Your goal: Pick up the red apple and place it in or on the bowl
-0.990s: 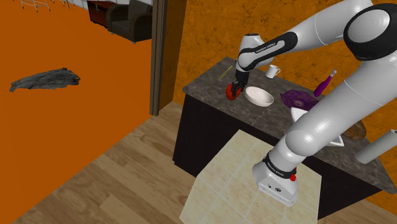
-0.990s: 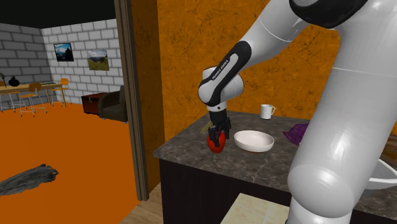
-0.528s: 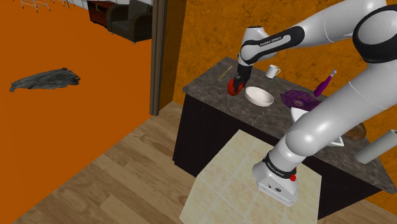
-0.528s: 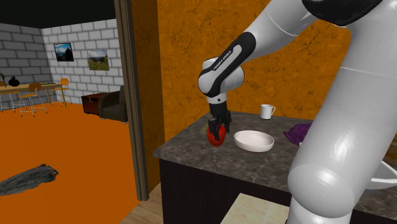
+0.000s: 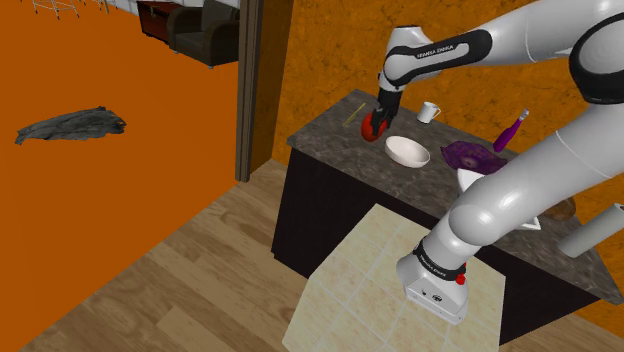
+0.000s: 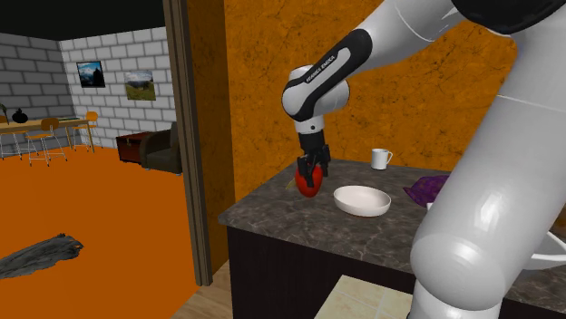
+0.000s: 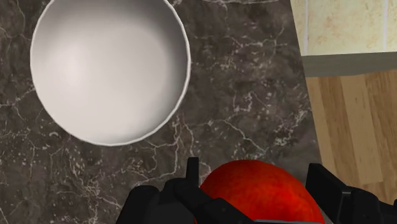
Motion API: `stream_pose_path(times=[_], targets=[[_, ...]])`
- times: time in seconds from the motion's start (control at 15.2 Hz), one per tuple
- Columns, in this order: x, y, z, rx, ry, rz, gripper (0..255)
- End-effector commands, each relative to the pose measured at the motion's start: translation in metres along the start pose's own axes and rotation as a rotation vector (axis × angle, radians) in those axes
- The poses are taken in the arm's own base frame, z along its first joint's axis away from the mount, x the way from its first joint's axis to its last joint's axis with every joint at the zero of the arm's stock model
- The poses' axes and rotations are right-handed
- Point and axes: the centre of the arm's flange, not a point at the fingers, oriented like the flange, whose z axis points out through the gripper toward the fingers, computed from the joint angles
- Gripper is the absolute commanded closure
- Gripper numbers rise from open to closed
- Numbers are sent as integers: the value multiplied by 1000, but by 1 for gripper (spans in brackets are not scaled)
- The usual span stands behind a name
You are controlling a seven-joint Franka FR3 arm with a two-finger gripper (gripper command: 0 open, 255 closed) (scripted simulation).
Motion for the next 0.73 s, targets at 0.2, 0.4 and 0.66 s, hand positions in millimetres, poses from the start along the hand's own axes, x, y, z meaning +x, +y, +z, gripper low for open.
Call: stream_pose_path(times=[0.2, 0.4, 0.66], targets=[[-3, 4, -26, 0, 0, 0, 255], [-5, 6, -42, 0, 0, 0, 255], [-8, 8, -62, 0, 0, 0, 255]])
